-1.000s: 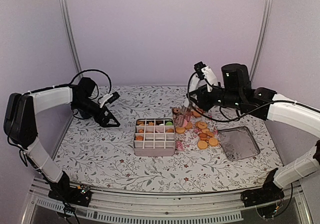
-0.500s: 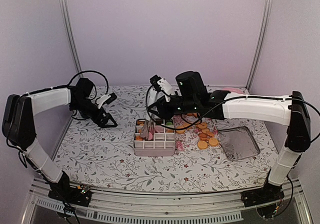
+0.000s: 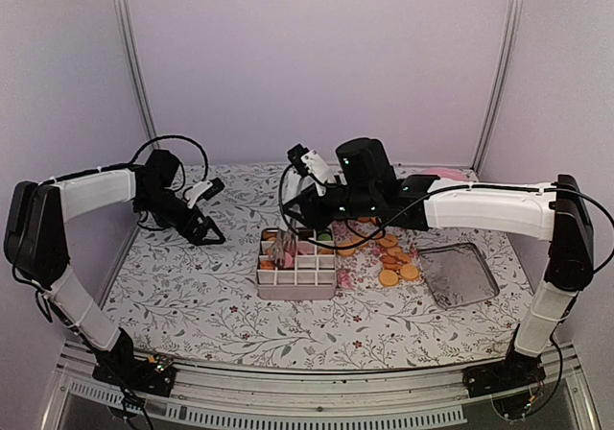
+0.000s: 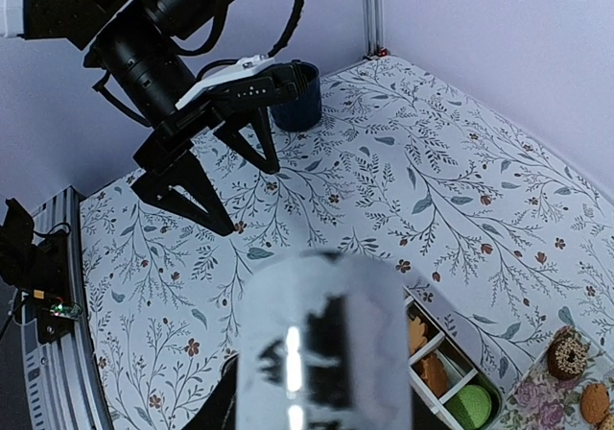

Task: Pack the cookies
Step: Place the fake cookies in the empty pocket of the box, then pick up the fake cookies from the plate.

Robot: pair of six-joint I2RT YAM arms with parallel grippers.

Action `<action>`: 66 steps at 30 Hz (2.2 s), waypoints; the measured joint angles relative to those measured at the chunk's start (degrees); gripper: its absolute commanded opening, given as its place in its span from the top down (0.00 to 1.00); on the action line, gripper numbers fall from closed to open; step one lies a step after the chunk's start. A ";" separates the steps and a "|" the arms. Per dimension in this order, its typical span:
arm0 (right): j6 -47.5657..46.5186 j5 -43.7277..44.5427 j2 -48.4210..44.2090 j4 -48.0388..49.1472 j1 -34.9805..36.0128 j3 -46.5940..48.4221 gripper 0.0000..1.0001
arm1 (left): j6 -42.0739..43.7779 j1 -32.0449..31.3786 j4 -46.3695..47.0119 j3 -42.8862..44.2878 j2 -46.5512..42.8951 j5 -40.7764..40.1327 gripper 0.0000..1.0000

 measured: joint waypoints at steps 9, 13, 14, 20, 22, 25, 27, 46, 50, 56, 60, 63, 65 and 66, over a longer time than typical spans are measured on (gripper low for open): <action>-0.66 0.52 0.00 0.07 0.00 0.00 0.59 | 0.00 0.04 -0.02 0.00 0.00 0.46 0.01; -0.70 0.98 0.00 0.07 0.00 0.00 0.59 | 0.00 0.04 -0.02 0.00 0.00 0.72 0.01; -0.76 1.22 0.00 0.07 0.00 0.00 0.60 | 0.00 0.04 -0.02 0.00 0.00 0.76 0.01; -1.33 2.93 -0.57 0.00 -0.28 -0.22 0.61 | 0.02 0.04 -0.07 0.00 0.00 1.07 0.01; -1.55 3.69 -2.23 -0.07 -0.76 -1.31 0.61 | 0.02 0.04 -0.07 0.00 0.00 1.11 0.01; -1.81 4.83 -7.48 -0.13 -2.34 -5.62 0.61 | 0.02 0.07 -0.09 0.00 0.00 1.33 0.01; -1.84 5.79 -12.44 -0.48 -4.24 -9.62 0.61 | 0.04 0.07 -0.09 0.02 0.00 1.44 0.01; -1.42 15.28 -34.18 -7.87 -15.76 -32.54 0.61 | 0.15 0.07 -0.31 0.57 0.00 1.77 0.01; -1.46 15.37 -33.83 -7.23 -17.09 -32.59 0.62 | 0.15 0.07 -0.35 0.59 0.02 1.84 0.01; -1.95 14.53 -30.84 -5.16 -17.53 -31.91 0.63 | 0.24 0.07 -0.37 0.59 0.02 1.81 0.01; -1.95 13.88 -28.63 -3.41 -18.62 -31.56 0.66 | 0.24 0.09 -0.37 0.59 0.02 1.90 0.01; -2.12 13.35 -28.20 -2.49 -19.87 -31.26 0.67 | 0.26 0.09 -0.37 0.59 0.02 1.92 0.01; -2.21 13.25 -28.17 -2.19 -20.61 -31.17 0.67 | 0.33 0.09 -0.37 0.59 0.00 1.92 0.01; -2.25 13.22 -28.15 -2.10 -20.94 -31.15 0.67 | 0.39 0.09 -0.37 0.59 0.02 1.92 0.01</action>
